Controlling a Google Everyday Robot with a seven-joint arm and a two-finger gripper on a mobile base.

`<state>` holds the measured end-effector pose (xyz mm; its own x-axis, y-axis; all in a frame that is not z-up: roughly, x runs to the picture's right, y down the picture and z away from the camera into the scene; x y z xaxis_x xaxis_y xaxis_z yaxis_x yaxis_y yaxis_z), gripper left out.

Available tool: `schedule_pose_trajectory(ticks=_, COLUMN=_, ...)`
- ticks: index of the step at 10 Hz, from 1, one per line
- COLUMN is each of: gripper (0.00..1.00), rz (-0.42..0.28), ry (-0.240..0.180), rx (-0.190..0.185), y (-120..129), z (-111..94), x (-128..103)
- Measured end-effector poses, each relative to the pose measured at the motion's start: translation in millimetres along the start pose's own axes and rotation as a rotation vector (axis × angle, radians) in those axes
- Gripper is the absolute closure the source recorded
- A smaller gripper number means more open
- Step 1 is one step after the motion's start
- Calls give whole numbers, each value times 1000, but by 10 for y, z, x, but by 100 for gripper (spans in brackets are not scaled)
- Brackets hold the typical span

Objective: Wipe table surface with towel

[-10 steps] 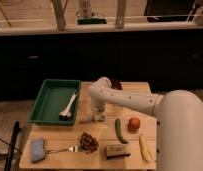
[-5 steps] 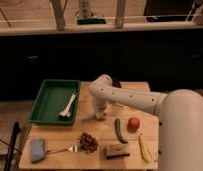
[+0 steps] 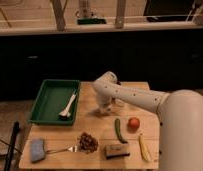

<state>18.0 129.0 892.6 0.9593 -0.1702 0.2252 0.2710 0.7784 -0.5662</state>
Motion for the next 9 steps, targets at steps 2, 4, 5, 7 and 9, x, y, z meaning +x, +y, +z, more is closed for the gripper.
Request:
schedule_pose_trajectory(ticks=2, gripper=100, rz=-24, ry=-17, rx=13, y=-92, z=-2, x=-103)
schedule_pose_trajectory(ticks=4, gripper=100, rz=-85, ry=-59, rx=17, y=-140, z=0, x=-376)
schedule_pose_trajectory(ticks=5, gripper=100, rz=-119, ry=-82, rx=15, y=-105, z=-9, x=-496)
schedule_pose_trajectory(ticks=7, gripper=100, rz=-180, ry=-117, rx=-2, y=79, z=-30, x=-685)
schedule_pose_trajectory(ticks=9, gripper=100, rz=-218, ry=-131, rx=-27, y=345, z=-79, x=-736)
